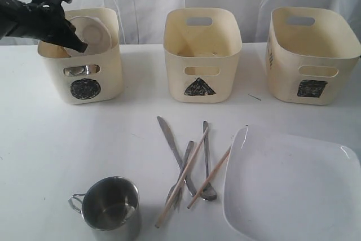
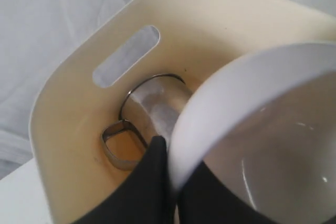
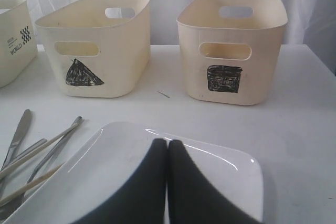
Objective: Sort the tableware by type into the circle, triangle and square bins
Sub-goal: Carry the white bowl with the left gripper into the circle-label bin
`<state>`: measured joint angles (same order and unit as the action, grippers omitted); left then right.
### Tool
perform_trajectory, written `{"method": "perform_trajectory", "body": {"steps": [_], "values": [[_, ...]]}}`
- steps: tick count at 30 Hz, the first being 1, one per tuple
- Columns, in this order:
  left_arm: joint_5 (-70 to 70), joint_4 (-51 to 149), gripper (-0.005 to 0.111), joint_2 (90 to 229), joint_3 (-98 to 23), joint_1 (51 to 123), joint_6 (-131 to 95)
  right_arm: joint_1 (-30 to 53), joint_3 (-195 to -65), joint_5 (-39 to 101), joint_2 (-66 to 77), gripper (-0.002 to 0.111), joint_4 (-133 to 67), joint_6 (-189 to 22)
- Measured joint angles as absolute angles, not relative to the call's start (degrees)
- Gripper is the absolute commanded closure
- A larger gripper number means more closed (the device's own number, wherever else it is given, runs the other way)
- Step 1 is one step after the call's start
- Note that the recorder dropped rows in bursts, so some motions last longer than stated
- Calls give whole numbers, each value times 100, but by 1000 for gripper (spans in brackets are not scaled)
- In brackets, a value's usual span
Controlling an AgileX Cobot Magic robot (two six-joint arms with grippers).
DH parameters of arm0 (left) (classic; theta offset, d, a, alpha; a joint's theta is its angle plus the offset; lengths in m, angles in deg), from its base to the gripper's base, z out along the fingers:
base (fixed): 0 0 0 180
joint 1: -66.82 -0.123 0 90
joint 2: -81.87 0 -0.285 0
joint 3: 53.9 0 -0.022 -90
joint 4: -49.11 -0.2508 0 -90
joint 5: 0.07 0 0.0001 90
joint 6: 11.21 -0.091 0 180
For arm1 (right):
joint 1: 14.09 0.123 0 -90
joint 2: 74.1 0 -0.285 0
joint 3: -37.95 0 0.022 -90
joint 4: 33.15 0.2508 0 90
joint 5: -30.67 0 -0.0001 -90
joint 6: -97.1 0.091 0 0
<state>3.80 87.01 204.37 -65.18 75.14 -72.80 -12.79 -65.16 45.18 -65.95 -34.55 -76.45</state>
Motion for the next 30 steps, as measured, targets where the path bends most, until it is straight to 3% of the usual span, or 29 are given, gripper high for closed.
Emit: {"method": "perform_trajectory", "body": {"steps": [3, 12, 21, 30], "values": [[170, 8701, 101, 20475, -6543, 7500, -7293, -1279, -6516, 4518, -6595, 108, -3455, -7645], [-595, 8701, 54, 20237, -6581, 7500, -7028, -1279, -6516, 4518, -6595, 108, -3455, -7645], [-1874, 8689, 68, 19513, -6581, 7465, -6520, -1279, -6516, 4518, -6595, 108, -3455, -7645], [-2967, 8035, 68, 18294, -5485, 7129, -5303, -1279, -6516, 4518, -6595, 108, -3455, -7645]]}}
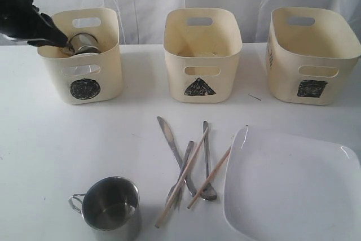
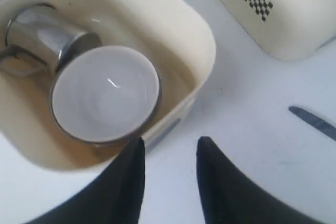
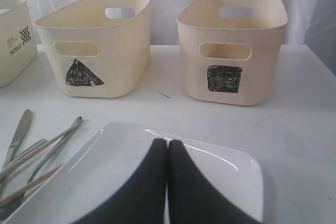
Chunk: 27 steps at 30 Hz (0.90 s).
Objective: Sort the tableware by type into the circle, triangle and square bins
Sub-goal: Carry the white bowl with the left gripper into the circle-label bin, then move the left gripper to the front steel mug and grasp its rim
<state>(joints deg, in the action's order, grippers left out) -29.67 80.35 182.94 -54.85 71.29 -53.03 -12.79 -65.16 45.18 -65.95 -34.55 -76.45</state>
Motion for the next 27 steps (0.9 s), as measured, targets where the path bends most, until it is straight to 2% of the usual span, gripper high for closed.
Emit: {"method": "perform_trajectory", "body": {"steps": [12, 16, 24, 27], "values": [[-3967, 9217, 68, 16461, -3766, 7108, -5401, -1279, -6516, 4518, -6595, 108, -3455, -7645], [-4154, 9366, 68, 16136, -3423, 7317, -5458, -1279, -6516, 4518, -6595, 108, -3455, -7645], [-4349, 9087, 49, 16093, -2844, 8193, -5482, -1279, -6516, 4518, -6595, 108, -3455, -7645], [-4309, 8822, 47, 16093, -2613, 8378, -5482, -1279, -6516, 4518, -6595, 108, -3455, -7645]]}}
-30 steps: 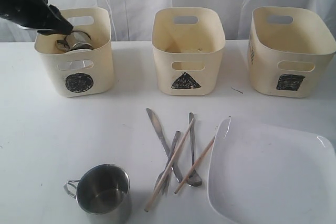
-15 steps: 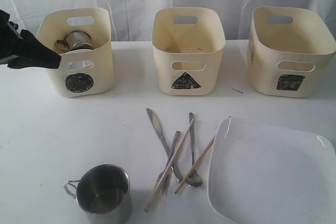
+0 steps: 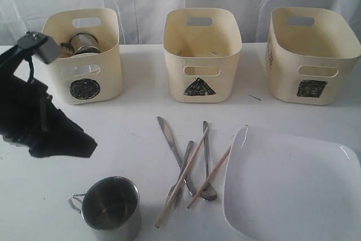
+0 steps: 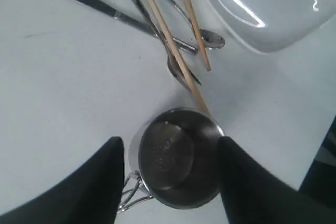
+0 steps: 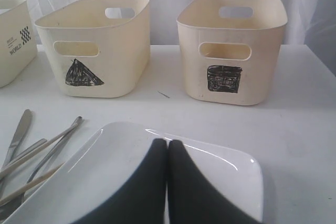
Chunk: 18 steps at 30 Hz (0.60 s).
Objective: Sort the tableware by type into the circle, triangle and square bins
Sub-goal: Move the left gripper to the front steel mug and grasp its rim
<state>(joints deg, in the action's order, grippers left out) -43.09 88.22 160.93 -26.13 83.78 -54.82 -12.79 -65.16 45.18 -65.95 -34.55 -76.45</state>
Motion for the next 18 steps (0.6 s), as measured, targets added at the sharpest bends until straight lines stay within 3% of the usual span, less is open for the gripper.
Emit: {"method": "perform_trajectory", "body": {"steps": [18], "values": [[-3673, 8676, 47, 16483, -2145, 8813, -5608, -1279, -6516, 4518, -6595, 108, -3455, -7645]]}}
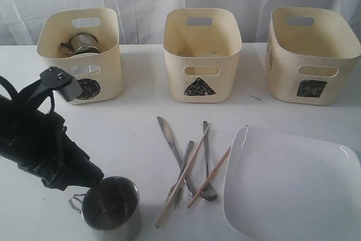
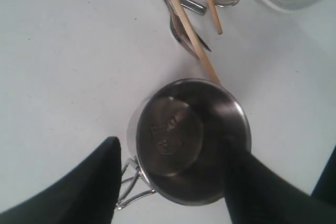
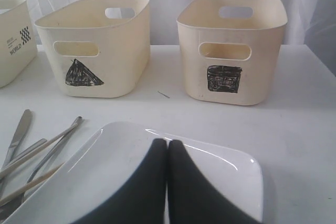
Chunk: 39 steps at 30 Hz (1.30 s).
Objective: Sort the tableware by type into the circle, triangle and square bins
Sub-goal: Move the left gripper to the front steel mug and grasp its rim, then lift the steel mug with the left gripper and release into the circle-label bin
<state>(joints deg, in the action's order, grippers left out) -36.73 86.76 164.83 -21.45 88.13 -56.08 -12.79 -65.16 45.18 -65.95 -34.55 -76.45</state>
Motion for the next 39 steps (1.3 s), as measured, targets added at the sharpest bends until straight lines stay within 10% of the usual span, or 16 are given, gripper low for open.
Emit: {"method": "perform_trajectory", "body": {"steps": [33, 39], "values": [[-2952, 9128, 48, 18080, -2145, 8811, -6243, -1279, -6516, 4518, -6595, 108, -3455, -7645], [-2667, 9344, 99, 18206, -2145, 8820, -6231, -1279, -6516, 4518, -6595, 108, -3455, -7645]]}}
